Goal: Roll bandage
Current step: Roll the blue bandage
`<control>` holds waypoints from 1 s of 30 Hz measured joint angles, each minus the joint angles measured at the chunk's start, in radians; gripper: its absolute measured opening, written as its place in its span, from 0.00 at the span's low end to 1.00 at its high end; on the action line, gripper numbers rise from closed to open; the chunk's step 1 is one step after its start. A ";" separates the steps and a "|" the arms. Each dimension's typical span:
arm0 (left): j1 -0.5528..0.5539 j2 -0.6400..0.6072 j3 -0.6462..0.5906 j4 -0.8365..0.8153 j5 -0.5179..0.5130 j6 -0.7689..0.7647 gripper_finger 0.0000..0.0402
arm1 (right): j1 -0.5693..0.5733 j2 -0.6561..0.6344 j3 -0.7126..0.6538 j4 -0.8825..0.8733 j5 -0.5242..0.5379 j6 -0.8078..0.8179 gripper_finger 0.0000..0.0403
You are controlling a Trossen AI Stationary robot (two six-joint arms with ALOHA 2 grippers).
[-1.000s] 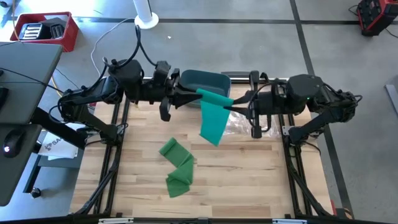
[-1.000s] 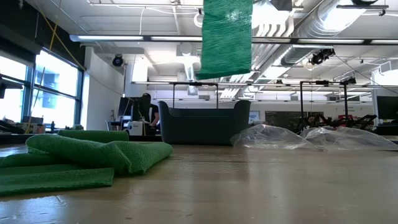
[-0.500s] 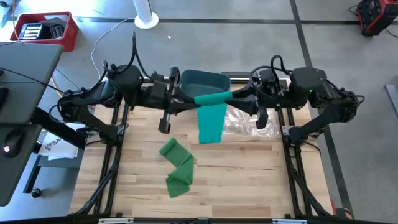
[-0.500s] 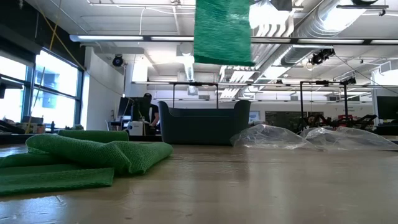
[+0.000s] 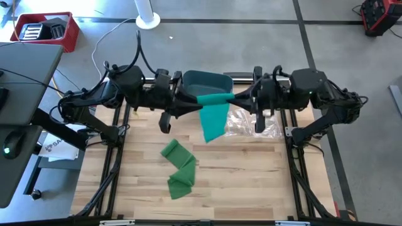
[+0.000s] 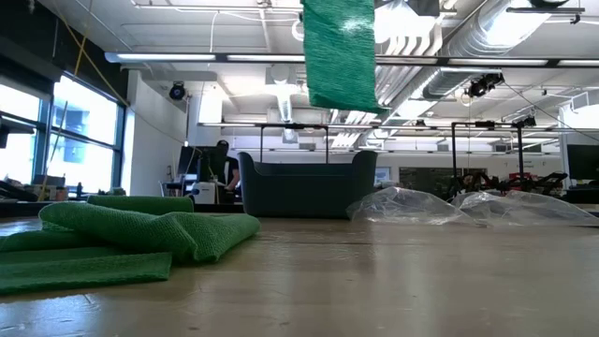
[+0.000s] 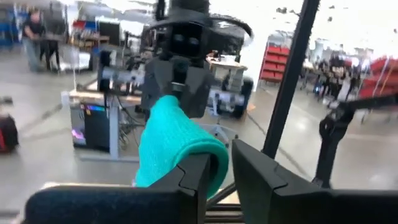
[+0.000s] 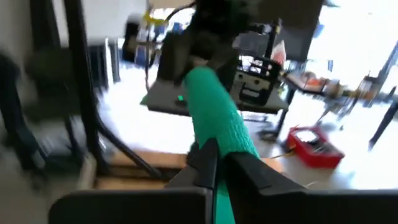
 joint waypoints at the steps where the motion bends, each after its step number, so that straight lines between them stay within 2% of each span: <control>1: 0.003 0.000 0.000 0.000 0.000 -0.034 0.17 | 0.006 0.000 0.000 -0.016 -0.001 -0.080 0.03; 6: 0.037 0.000 0.000 0.000 -0.012 -0.265 0.17 | 0.030 0.000 0.000 -0.082 -0.002 -0.364 0.01; 10: 0.058 0.000 0.000 -0.010 0.001 -0.335 0.13 | 0.035 0.000 0.000 -0.079 0.010 -0.385 0.01; 15: 0.061 0.000 0.000 -0.019 0.030 -0.269 0.02 | 0.036 0.000 0.000 -0.062 0.060 -0.153 0.01; 19: 0.059 0.000 0.000 -0.022 0.046 -0.171 0.02 | 0.036 -0.002 0.000 -0.060 0.043 0.060 0.04; 25: 0.057 0.000 0.000 -0.025 0.134 0.062 0.01 | 0.020 -0.005 0.000 -0.011 0.013 0.362 0.18; 30: 0.034 0.000 0.000 -0.027 0.146 0.254 0.01 | -0.018 -0.006 0.000 0.040 -0.067 0.504 0.28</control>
